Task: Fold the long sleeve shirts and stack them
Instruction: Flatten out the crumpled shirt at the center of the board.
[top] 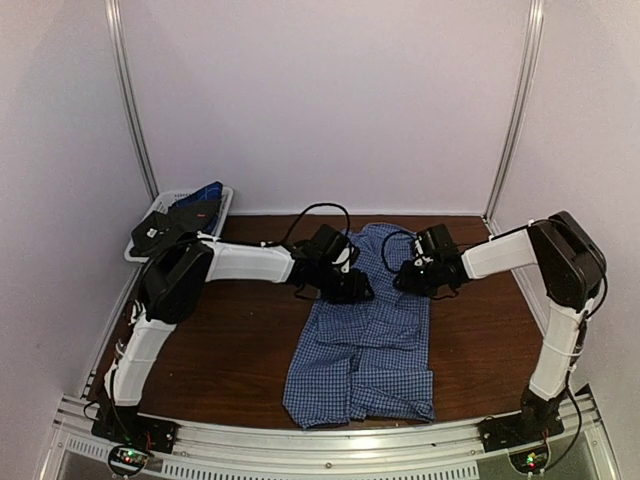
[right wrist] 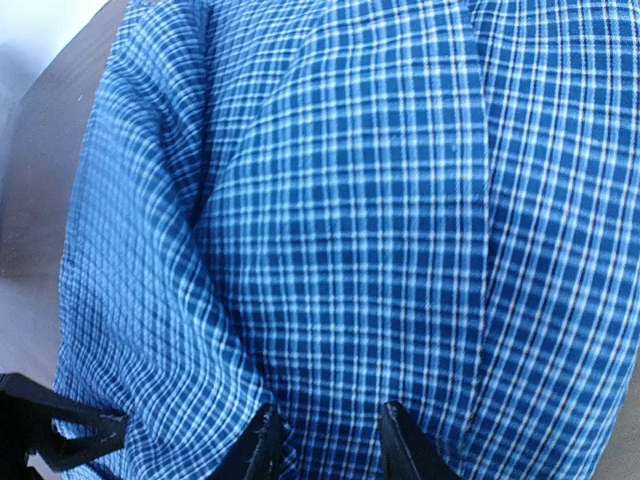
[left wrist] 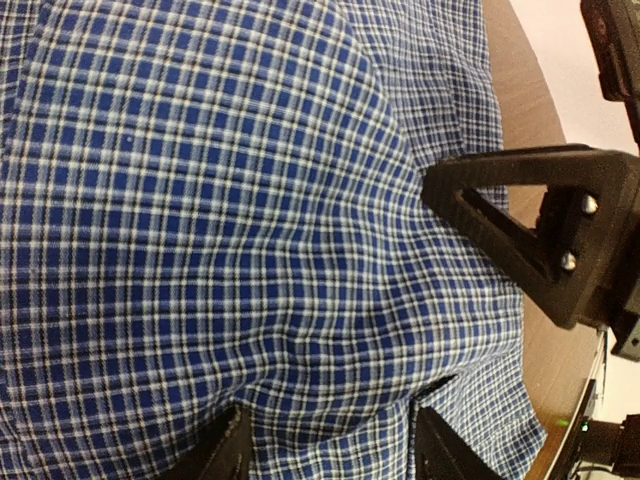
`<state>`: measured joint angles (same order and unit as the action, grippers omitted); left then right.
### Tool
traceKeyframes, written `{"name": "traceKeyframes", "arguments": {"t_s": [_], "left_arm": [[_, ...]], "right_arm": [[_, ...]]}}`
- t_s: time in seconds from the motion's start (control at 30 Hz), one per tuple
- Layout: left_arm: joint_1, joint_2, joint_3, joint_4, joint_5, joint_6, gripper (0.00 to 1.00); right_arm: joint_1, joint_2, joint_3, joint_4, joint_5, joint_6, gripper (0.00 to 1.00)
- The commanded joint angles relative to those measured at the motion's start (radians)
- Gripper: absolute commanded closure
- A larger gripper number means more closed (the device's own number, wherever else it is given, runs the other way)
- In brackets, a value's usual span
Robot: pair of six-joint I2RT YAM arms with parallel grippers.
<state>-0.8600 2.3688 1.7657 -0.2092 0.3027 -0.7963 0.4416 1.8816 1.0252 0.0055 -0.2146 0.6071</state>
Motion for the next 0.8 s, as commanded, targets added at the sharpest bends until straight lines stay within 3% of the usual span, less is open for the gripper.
{"name": "traceKeyframes", "arguments": {"t_s": [0.0,0.17,0.33,0.57,0.77], "left_arm": [[-0.010,0.107,0.123,-0.008,0.008,-0.078,0.43],[-0.010,0.184,0.296,-0.072,0.009,-0.064,0.41],[0.002,0.170,0.359,-0.118,-0.013,-0.015,0.39],[0.007,0.030,0.237,-0.139,-0.074,0.074,0.38],[0.005,-0.093,0.065,-0.139,-0.086,0.154,0.38]], "right_arm": [[-0.089,0.076,0.087,0.003,-0.048,-0.052,0.65],[-0.147,0.175,0.227,-0.080,-0.049,-0.105,0.65],[-0.156,0.220,0.344,-0.162,-0.054,-0.148,0.63],[-0.154,0.117,0.346,-0.202,-0.035,-0.186,0.52],[-0.109,-0.042,0.228,-0.210,0.016,-0.205,0.47]]}}
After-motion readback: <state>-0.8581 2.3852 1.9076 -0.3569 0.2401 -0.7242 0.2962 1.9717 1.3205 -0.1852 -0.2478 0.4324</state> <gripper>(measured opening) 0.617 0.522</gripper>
